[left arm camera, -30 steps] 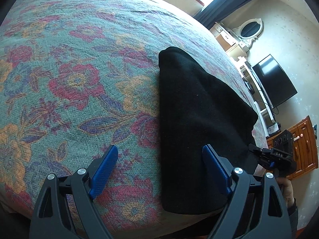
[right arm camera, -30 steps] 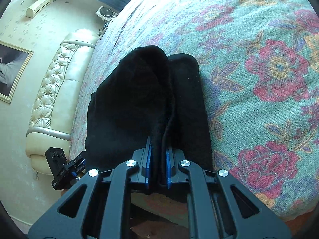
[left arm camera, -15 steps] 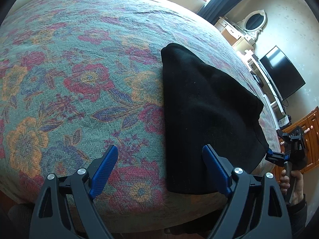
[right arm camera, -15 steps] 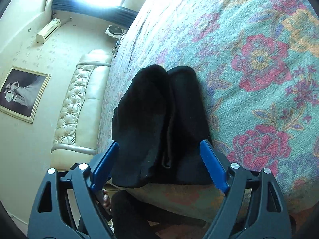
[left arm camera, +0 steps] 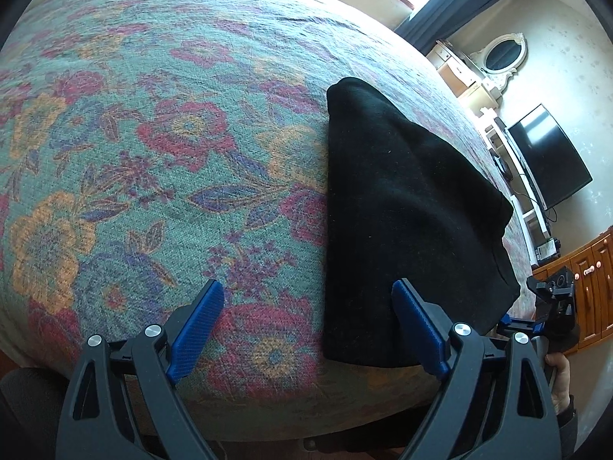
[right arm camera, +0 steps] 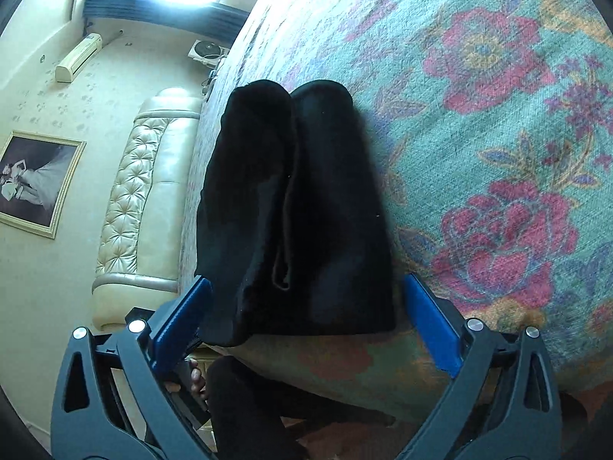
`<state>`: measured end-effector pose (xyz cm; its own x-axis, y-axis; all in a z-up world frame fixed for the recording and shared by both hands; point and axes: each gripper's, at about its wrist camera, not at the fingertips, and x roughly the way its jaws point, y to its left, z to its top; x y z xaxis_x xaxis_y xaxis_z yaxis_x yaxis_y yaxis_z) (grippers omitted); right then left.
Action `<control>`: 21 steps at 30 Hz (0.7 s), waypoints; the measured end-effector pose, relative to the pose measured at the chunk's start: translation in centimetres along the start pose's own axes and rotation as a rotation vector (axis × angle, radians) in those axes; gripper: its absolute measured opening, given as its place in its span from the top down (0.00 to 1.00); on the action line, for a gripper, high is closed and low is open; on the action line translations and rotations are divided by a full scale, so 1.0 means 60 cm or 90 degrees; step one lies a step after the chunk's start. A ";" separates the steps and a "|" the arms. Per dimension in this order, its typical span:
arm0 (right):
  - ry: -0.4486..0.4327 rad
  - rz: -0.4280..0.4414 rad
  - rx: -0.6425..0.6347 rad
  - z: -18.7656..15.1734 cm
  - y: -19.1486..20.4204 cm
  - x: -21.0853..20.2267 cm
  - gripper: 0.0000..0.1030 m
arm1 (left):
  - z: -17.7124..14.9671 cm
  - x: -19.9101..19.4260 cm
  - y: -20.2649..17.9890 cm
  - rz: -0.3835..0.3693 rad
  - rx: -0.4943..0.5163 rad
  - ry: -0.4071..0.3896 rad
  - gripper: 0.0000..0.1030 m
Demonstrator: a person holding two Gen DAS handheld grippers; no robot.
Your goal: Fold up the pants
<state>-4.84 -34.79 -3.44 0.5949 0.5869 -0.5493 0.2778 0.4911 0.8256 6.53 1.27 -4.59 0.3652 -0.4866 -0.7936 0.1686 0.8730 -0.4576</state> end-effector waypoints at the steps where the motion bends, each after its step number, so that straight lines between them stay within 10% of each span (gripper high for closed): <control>1: 0.003 0.002 -0.004 0.000 0.002 0.004 0.03 | -0.001 -0.002 0.002 0.003 -0.008 0.000 0.14; 6: 0.022 -0.015 -0.032 -0.007 0.028 0.024 0.09 | -0.006 -0.019 0.016 0.026 -0.064 -0.022 0.14; 8: 0.023 -0.055 -0.048 -0.009 0.035 0.031 0.29 | -0.008 -0.005 0.009 0.005 -0.045 0.004 0.14; 14: 0.024 -0.067 -0.047 -0.013 0.023 0.030 0.50 | -0.016 0.001 -0.002 0.017 -0.012 -0.009 0.14; 21: 0.029 -0.058 -0.044 -0.007 -0.003 0.018 0.58 | -0.017 0.002 0.014 0.024 -0.056 0.004 0.14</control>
<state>-4.59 -33.97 -4.21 0.5347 0.5653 -0.6281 0.2753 0.5862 0.7619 5.77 1.93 -5.47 0.3643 -0.4543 -0.8130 0.0733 0.8842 -0.4613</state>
